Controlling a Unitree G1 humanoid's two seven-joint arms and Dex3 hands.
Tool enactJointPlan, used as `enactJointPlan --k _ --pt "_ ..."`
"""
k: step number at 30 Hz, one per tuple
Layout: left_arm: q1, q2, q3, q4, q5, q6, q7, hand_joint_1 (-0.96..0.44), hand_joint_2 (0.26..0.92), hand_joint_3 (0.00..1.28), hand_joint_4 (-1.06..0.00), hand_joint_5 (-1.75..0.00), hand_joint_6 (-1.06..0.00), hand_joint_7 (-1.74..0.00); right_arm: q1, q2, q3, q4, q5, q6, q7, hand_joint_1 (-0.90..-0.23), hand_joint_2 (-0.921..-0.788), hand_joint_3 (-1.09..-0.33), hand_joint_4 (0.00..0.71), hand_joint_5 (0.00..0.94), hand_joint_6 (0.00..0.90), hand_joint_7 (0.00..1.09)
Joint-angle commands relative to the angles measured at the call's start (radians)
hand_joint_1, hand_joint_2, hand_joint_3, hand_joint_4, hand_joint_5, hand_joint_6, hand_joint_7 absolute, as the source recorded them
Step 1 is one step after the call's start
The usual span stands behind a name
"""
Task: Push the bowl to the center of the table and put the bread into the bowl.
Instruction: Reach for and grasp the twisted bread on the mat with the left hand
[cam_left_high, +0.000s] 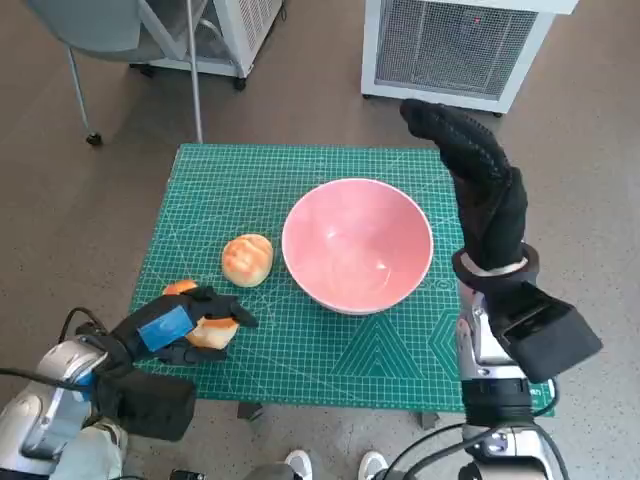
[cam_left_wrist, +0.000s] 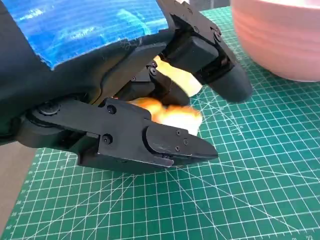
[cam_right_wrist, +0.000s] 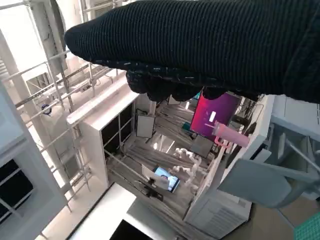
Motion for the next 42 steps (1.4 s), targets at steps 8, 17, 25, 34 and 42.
enactJointPlan --k 8,17,25,34,42 --pt "0.038 0.035 0.030 0.008 0.002 -0.013 0.014 0.00 0.919 0.11 -0.68 -1.19 -0.54 -1.26 0.023 0.000 0.000 0.016 0.003 -0.001 0.001 -0.666 -0.921 -0.826 0.274 0.001 -0.001 0.67" --pt "0.054 0.033 0.133 -0.117 -0.074 0.014 -0.008 0.00 0.920 0.12 -0.67 -1.18 -0.53 -1.27 0.027 0.003 0.004 0.009 0.007 0.003 0.003 -0.666 -0.921 -0.826 0.274 0.001 -0.001 0.67" --pt "0.036 0.015 0.203 -0.199 -0.120 0.026 -0.007 0.00 0.921 0.13 -0.65 -1.24 -0.52 -1.25 0.027 0.002 0.004 0.009 0.008 0.006 0.002 -0.666 -0.921 -0.826 0.274 0.001 -0.001 0.67" --pt "0.013 0.001 0.231 -0.186 -0.147 -0.008 0.016 0.00 0.920 0.14 -0.64 -1.25 -0.53 -1.25 0.029 -0.002 0.002 0.008 0.014 0.007 0.007 -0.667 -0.921 -0.826 0.274 0.001 -0.001 0.67" --pt "0.036 0.007 0.262 -0.203 -0.195 0.003 -0.006 0.00 0.920 0.13 -0.64 -1.23 -0.55 -1.24 0.034 0.001 0.003 -0.005 0.007 0.010 -0.001 -0.666 -0.921 -0.828 0.275 0.001 -0.001 0.67"
